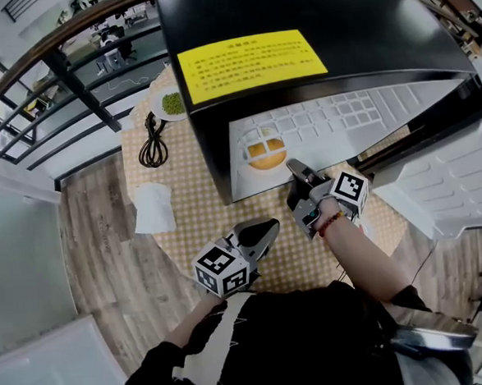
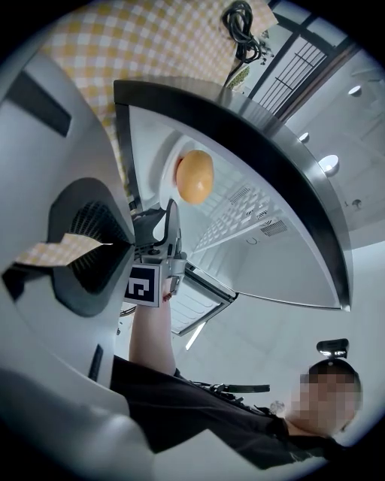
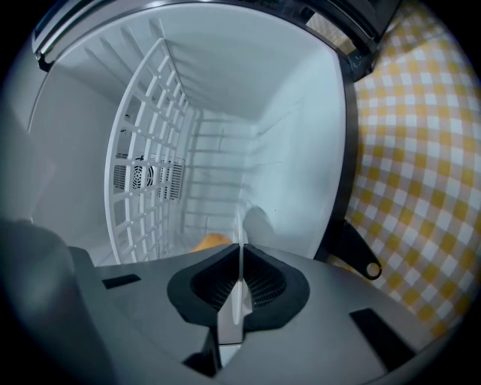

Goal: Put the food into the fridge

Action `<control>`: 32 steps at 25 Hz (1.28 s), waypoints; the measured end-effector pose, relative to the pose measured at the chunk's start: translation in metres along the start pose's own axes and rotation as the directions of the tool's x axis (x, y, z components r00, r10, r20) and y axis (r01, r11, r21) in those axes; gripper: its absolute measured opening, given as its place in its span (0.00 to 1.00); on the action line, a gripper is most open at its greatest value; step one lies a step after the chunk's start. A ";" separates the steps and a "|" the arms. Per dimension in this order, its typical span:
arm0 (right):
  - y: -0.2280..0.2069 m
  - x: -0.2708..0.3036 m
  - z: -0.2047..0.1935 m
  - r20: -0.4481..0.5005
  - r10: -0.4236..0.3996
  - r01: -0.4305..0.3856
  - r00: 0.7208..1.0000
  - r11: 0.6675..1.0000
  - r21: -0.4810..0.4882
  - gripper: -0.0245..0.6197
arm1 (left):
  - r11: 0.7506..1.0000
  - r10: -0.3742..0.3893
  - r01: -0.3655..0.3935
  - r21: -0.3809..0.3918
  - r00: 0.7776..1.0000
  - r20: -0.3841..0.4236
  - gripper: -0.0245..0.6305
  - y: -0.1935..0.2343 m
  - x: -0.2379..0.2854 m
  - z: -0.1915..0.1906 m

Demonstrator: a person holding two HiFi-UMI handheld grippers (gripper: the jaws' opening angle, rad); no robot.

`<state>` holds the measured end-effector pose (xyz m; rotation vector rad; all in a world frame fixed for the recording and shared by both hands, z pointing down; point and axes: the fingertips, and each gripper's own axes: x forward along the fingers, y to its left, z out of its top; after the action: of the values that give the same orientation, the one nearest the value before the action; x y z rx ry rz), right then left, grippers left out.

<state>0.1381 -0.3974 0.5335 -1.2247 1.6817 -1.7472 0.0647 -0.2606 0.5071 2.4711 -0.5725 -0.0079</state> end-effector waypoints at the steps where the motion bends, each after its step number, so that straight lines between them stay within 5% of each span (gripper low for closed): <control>1: -0.001 0.001 0.000 0.002 -0.003 0.003 1.000 1.000 0.001 0.08 | 1.000 -0.002 0.002 -0.002 1.000 0.000 0.06 0.000 0.000 0.000; 32: 0.008 0.033 0.006 0.042 -0.126 0.132 0.991 0.963 -0.233 0.08 | 1.000 0.019 -0.019 -0.015 1.000 0.013 0.06 0.017 -0.032 0.000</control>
<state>0.1236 -0.4293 0.5349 -1.4851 1.8737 -1.6299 0.0290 -0.2602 0.5131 2.4528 -0.6000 -0.0206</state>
